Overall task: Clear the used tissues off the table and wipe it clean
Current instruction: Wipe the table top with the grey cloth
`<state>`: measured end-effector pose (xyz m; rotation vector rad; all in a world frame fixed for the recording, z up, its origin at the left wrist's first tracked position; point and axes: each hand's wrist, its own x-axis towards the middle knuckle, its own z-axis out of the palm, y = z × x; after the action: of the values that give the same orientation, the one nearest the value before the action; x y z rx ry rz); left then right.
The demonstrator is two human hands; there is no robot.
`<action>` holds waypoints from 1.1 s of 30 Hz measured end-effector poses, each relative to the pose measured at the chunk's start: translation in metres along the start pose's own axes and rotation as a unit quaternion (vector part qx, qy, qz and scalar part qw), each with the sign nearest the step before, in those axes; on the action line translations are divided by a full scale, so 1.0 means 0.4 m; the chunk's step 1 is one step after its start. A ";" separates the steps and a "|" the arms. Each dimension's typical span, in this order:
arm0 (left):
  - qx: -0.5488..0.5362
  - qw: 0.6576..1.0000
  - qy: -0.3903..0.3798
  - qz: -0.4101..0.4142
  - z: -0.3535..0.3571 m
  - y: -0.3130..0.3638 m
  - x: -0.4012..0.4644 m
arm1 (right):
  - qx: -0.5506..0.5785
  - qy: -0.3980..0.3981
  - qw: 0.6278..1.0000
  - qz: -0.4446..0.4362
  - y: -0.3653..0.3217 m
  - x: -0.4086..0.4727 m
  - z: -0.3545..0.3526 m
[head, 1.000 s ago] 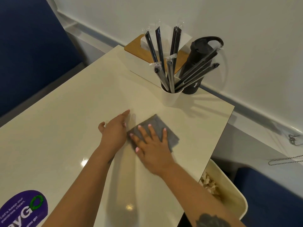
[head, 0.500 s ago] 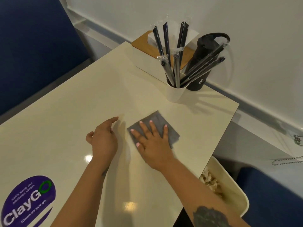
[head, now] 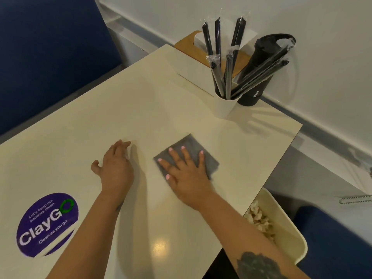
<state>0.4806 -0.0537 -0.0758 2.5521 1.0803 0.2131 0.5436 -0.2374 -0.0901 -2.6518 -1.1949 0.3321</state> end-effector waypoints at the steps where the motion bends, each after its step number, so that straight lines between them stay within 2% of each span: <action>1: 0.003 1.000 0.001 -0.001 0.000 -0.003 -0.003 | 0.004 -0.003 1.000 -0.028 -0.007 -0.031 0.007; 4: 0.010 1.000 -0.002 -0.005 -0.006 -0.006 -0.012 | 0.009 -0.006 0.999 -0.051 0.044 -0.117 0.005; 7: 0.018 1.000 -0.007 -0.004 -0.016 -0.009 -0.021 | -0.023 -0.009 1.000 0.013 0.109 -0.120 -0.015; 10: 0.021 1.000 -0.005 -0.002 -0.024 -0.016 -0.025 | -0.027 0.006 0.997 0.073 0.082 -0.034 -0.014; 13: 0.020 1.000 -0.008 -0.005 -0.026 -0.018 -0.025 | -0.027 0.023 0.999 0.038 -0.012 0.019 0.012; 17: 0.024 0.999 -0.020 -0.010 -0.028 -0.017 -0.028 | -0.019 0.019 0.997 -0.066 -0.065 -0.081 0.041; 19: 0.034 0.999 -0.031 -0.012 -0.028 -0.018 -0.029 | -0.001 0.021 0.998 -0.060 -0.010 -0.139 0.034; 22: 0.046 0.998 -0.036 -0.005 -0.023 -0.021 -0.027 | -0.022 0.019 0.999 0.021 0.075 -0.141 0.000; 25: 0.050 0.998 -0.035 -0.004 -0.027 -0.011 -0.030 | -0.017 0.014 0.997 0.076 0.061 -0.071 -0.007; 27: 0.049 0.998 -0.037 -0.003 -0.031 -0.001 -0.032 | 0.003 0.019 0.998 0.060 0.012 -0.062 0.004; 30: 0.040 0.999 -0.035 0.009 -0.037 0.018 -0.037 | -0.031 0.037 0.999 -0.015 -0.013 -0.156 0.037; 33: 0.030 0.999 -0.035 0.015 -0.034 0.034 -0.048 | -0.041 0.046 0.998 0.004 0.068 -0.242 0.028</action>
<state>0.4726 -0.0724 -0.0579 2.6103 1.0379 0.0990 0.4973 -0.3270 -0.0972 -2.7100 -1.1929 0.1632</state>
